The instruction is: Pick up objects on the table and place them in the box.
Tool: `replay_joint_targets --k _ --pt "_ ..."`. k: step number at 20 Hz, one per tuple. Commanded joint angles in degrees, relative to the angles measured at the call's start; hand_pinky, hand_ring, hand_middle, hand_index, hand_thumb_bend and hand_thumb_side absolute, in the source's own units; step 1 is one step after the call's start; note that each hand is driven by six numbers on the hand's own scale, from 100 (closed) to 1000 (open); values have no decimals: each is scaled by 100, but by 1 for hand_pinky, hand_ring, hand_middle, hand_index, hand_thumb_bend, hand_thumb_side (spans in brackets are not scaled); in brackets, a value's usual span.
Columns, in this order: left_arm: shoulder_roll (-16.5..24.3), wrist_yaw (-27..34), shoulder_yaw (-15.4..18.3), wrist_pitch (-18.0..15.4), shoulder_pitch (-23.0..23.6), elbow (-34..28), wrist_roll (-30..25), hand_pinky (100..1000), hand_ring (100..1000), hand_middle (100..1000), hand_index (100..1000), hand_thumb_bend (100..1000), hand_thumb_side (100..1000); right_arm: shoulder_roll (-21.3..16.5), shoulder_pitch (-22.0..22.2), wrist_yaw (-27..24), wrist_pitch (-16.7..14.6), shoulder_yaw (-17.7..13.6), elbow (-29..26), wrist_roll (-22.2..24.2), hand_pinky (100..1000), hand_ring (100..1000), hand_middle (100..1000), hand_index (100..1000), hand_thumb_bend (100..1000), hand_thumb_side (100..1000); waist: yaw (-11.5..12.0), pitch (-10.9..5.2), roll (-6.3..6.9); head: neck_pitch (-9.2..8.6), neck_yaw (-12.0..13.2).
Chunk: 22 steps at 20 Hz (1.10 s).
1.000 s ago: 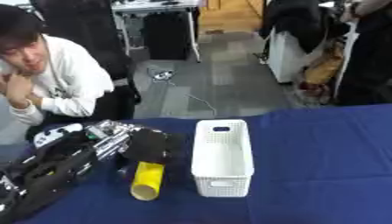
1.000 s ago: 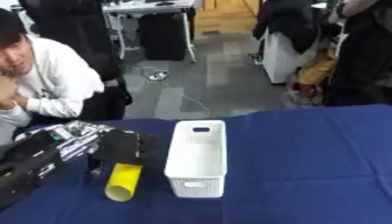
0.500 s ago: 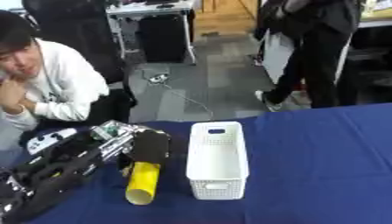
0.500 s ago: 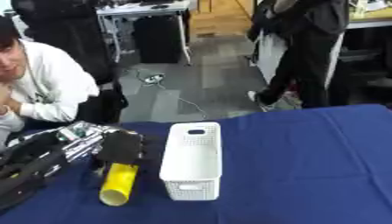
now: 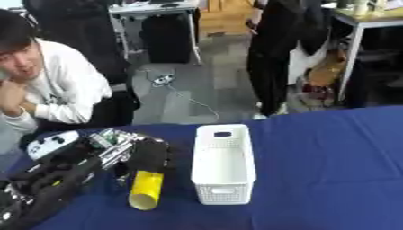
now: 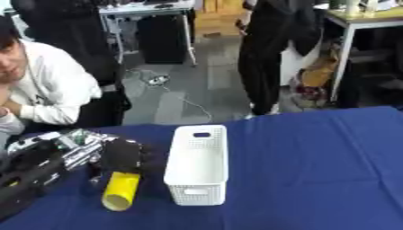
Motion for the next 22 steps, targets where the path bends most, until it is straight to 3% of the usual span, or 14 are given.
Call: replay_joint_targets --k 1,14,18,21,22 --pt "68 -24 103 -1550 -29 15 1592 1000 1000 1000 985 949 898 -27 -70 -15 -8 -17 -89 18 100 217 215 359 142 803 -12 -53 -28 -78 13" --pt "-82 95 299 -1550 85 100 1592 1000 1000 997 980 946 874 16 -91 -44 -24 -16 -89 30 100 217 215 359 141 803 -47 -16 -77 -101 63" --pt "-106 63 346 -1550 108 151 1592 1000 999 958 951 940 858 21 -88 -49 -25 -17 -89 33 100 217 215 359 141 803 -46 -11 -89 -96 74" --pt "-126 66 373 -1550 132 169 1592 993 865 837 865 902 806 22 -86 -53 -28 -19 -89 33 100 217 215 359 141 803 -46 -7 -95 -92 79" --pt "-130 81 382 -1550 142 170 1592 938 821 790 823 868 787 23 -85 -54 -29 -20 -89 33 100 217 215 359 140 803 -45 -5 -97 -92 79"
